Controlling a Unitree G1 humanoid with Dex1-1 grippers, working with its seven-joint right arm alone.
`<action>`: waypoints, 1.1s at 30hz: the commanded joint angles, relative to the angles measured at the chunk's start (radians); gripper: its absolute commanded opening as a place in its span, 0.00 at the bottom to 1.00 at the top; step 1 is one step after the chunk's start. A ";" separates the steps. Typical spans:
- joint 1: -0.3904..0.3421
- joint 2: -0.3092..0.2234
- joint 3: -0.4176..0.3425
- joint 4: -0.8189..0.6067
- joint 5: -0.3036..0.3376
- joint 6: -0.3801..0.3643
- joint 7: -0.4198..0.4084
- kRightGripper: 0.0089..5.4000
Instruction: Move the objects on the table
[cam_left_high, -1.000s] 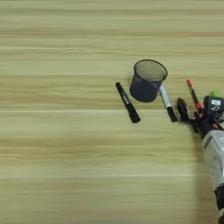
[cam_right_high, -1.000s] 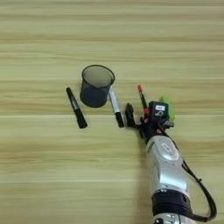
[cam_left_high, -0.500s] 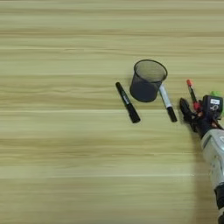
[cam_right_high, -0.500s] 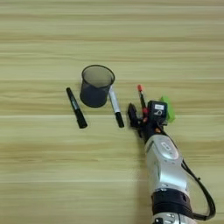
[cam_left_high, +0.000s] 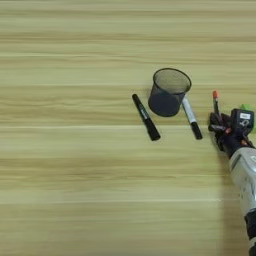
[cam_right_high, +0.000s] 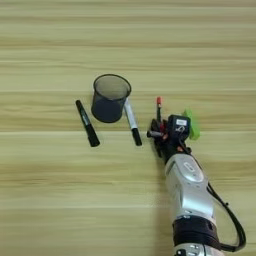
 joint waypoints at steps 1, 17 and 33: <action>-0.034 -0.016 0.003 -0.033 0.001 0.002 0.001 0.16; -0.025 -0.005 0.013 -0.094 -0.005 0.002 -0.016 0.13; -0.001 -0.001 0.033 -0.342 -0.012 0.085 -0.045 0.13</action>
